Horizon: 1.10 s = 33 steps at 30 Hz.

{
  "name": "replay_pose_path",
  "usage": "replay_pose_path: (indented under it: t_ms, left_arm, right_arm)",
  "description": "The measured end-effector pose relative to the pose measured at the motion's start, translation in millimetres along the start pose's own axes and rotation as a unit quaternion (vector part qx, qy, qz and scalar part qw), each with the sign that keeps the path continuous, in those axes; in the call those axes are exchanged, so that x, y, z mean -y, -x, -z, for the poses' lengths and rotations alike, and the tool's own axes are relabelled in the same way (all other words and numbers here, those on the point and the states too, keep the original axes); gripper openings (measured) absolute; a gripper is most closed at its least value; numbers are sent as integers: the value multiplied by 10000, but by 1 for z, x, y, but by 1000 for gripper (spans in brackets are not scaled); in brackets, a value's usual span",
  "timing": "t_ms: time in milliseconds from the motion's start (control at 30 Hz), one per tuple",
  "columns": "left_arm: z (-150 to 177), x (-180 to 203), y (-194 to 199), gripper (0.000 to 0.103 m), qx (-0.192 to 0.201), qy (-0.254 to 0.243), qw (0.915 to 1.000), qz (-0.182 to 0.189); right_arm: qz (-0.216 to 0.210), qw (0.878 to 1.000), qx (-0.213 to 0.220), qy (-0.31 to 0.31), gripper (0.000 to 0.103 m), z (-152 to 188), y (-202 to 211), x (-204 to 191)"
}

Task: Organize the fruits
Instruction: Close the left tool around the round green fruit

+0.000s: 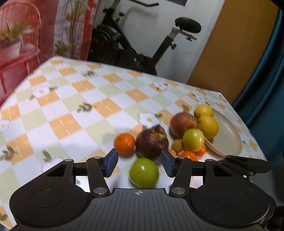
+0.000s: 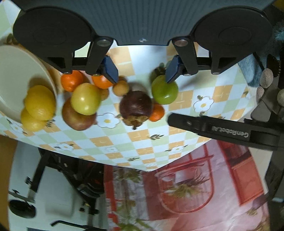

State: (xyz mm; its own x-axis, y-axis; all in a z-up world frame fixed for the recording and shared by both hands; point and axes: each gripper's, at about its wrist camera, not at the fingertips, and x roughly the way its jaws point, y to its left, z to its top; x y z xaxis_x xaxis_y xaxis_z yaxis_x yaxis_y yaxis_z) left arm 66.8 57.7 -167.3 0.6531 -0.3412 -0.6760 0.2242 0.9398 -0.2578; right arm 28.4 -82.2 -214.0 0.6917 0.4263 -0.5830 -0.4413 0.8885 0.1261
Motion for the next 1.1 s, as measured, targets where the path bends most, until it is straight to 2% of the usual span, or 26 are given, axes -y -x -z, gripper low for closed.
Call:
replay_pose_path:
  t_ms: [233,400,500,633,767,1100]
  left_arm:
    - [7,-16,-20,55,-333,570,9972,344]
    - [9,-20,-29,54,-473,720,9954,431]
    - [11,-20,-33,47,-553,668,9952,461]
    - [11,-19,-33,47,-519,595,9958,463]
    - [12,-18,-32,47,-533,578,9957,498]
    - [7,7,-19,47,-392,183,9973,592]
  right_arm:
    - [-369,9990,-157,181,58,-1,-19,-9]
    - [-475,9982,-259,269,58,-6,-37,-10]
    - [-532,9977,-293,296,55,-8,-46,-12]
    - [-594,9971,-357,315,47,-9,-53,-14]
    - [-584,9972,-338,307,46,-7,-52,-13]
    - [-517,9986,-135,15,46,-4,-29,-7]
